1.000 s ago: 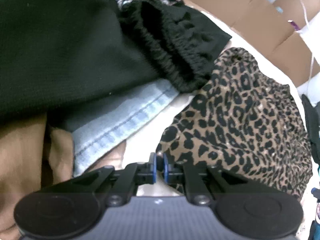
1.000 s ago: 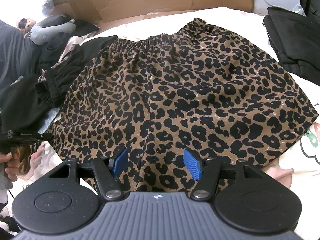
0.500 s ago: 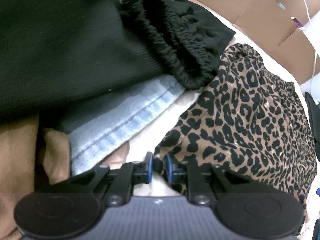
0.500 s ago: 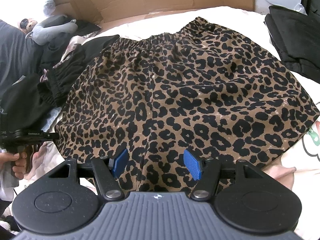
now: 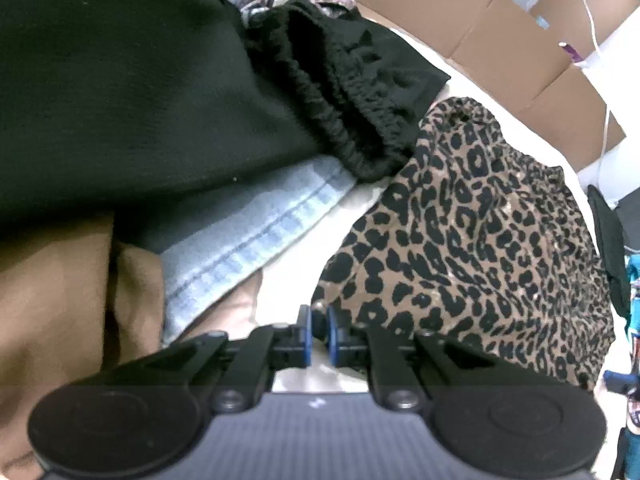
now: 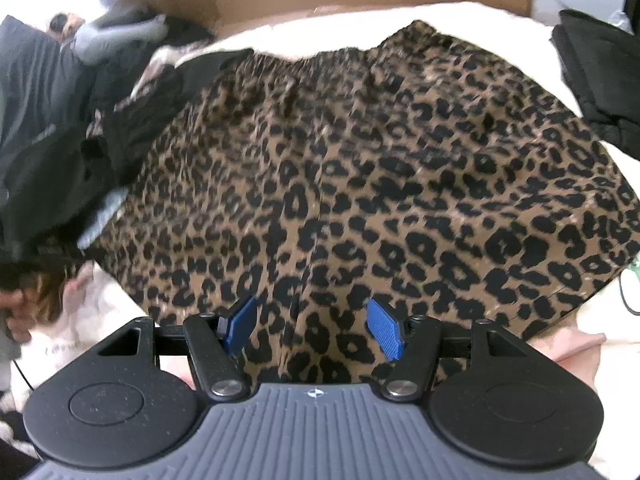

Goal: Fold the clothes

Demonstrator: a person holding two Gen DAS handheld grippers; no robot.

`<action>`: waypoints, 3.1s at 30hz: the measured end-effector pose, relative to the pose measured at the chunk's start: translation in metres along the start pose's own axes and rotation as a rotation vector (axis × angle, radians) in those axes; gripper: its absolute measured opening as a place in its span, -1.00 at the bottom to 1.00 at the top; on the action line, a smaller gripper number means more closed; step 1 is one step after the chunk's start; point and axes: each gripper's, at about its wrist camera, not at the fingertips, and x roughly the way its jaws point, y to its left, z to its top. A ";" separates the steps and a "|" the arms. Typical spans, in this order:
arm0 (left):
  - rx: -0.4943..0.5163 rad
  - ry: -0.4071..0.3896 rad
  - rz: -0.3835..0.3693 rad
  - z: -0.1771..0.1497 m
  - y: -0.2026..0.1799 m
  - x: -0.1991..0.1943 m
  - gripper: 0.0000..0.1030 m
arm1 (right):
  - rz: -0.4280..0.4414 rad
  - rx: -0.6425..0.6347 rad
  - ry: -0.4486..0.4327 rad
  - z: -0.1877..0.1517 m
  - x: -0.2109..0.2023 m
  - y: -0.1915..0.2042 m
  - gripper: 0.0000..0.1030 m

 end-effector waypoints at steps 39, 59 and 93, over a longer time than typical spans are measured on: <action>-0.019 0.006 -0.014 0.053 0.006 0.180 -0.89 | -0.089 -0.121 0.115 -0.024 0.041 -0.001 -0.50; -0.167 -0.023 -0.244 0.125 -0.018 0.261 -0.92 | 0.004 -0.335 0.029 0.015 -0.006 0.071 -0.14; -0.219 0.091 -0.397 0.147 -0.037 0.301 -0.73 | 0.225 -0.254 -0.228 0.012 0.122 0.220 -0.13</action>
